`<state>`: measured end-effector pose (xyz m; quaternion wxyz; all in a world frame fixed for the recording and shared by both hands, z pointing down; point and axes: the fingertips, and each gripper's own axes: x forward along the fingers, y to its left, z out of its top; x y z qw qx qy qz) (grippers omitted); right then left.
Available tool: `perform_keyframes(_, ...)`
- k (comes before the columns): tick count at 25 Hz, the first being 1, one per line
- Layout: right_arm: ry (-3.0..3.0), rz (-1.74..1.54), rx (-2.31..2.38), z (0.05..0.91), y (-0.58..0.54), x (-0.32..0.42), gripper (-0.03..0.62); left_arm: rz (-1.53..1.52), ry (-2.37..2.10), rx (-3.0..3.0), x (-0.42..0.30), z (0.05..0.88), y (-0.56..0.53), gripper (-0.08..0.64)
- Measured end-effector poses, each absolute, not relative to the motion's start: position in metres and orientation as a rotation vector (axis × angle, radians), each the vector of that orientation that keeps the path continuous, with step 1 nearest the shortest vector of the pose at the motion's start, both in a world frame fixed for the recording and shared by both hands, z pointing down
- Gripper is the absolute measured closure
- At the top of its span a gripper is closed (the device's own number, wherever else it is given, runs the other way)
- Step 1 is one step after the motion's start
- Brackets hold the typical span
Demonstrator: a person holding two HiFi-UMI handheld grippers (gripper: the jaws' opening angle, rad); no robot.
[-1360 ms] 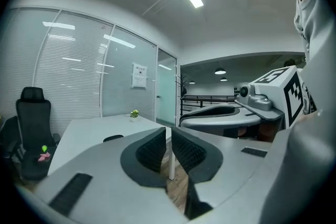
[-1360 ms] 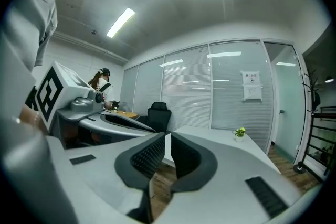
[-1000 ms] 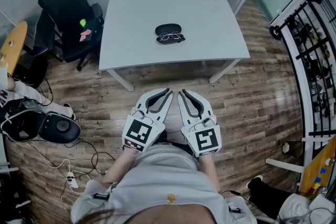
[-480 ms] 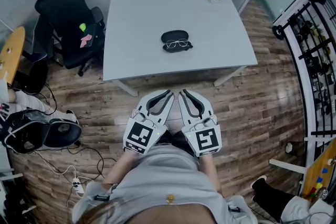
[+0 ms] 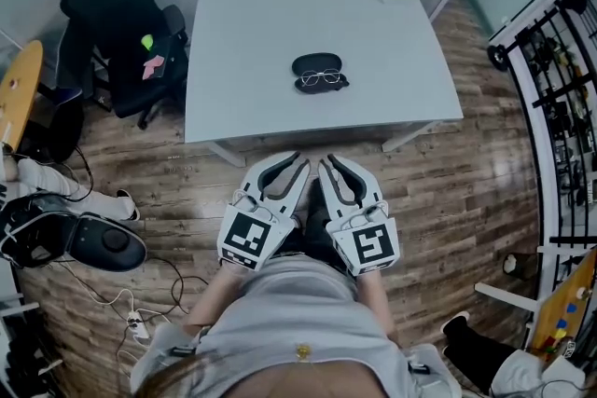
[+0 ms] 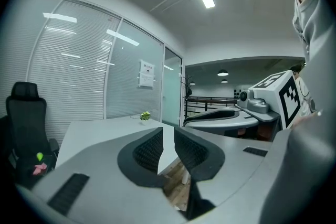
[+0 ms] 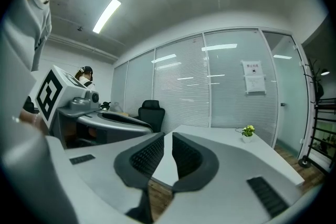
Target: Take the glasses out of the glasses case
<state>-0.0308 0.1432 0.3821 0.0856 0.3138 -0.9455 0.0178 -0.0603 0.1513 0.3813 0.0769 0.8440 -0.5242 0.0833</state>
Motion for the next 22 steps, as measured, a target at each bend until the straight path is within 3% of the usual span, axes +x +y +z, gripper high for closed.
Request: perform_keyframes(22, -2.824, 0.014, 0.826, 0.378, -0.022, -0.056, 0.548, 0.29, -1.6, 2.477, -0.076, 0.383, -0.007, 0.494)
